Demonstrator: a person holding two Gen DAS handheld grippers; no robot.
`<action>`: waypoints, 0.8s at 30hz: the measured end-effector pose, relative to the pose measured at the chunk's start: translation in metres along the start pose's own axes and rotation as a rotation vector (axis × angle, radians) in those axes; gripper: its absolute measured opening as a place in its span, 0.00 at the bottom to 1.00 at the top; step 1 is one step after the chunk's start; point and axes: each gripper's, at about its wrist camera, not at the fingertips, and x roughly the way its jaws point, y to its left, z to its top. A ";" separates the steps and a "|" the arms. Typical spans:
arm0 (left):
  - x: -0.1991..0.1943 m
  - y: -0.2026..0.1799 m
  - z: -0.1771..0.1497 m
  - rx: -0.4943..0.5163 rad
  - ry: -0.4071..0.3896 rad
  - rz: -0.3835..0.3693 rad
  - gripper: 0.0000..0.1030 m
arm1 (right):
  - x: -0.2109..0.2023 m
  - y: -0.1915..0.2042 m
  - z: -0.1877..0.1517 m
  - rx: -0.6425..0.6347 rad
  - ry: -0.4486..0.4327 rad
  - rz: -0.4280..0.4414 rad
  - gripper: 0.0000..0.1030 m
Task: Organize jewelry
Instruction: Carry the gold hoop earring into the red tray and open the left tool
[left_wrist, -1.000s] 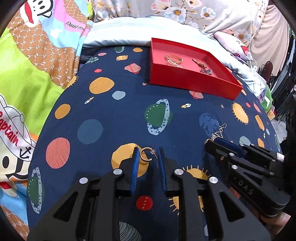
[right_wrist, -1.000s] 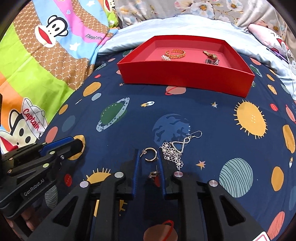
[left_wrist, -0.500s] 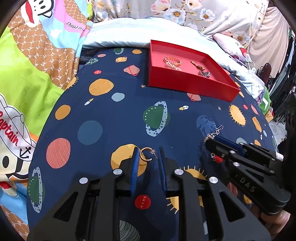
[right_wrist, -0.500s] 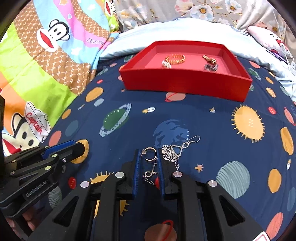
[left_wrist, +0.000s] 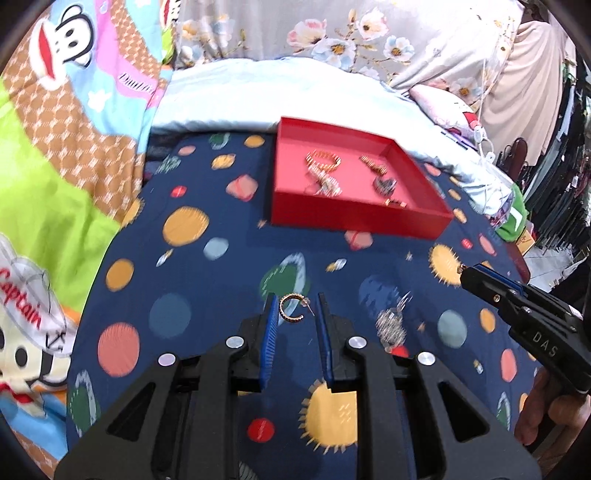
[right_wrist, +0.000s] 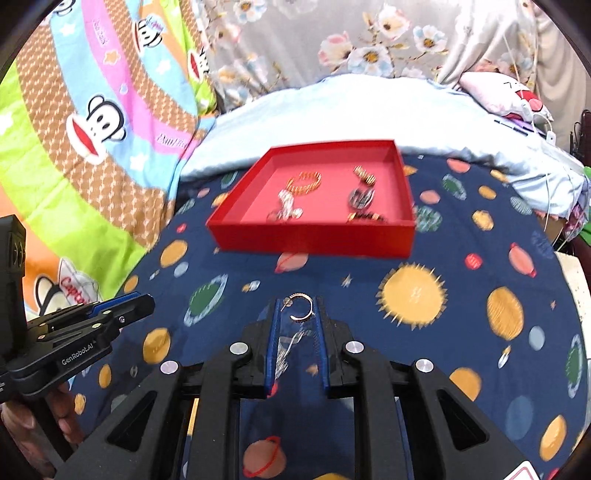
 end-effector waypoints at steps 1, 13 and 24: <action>0.001 -0.003 0.006 0.008 -0.010 0.000 0.19 | 0.000 -0.003 0.004 -0.001 -0.008 -0.002 0.15; 0.051 -0.036 0.101 0.053 -0.096 -0.029 0.19 | 0.041 -0.039 0.085 0.012 -0.069 0.020 0.16; 0.131 -0.049 0.156 0.076 -0.068 0.011 0.19 | 0.118 -0.052 0.134 0.027 -0.022 0.047 0.16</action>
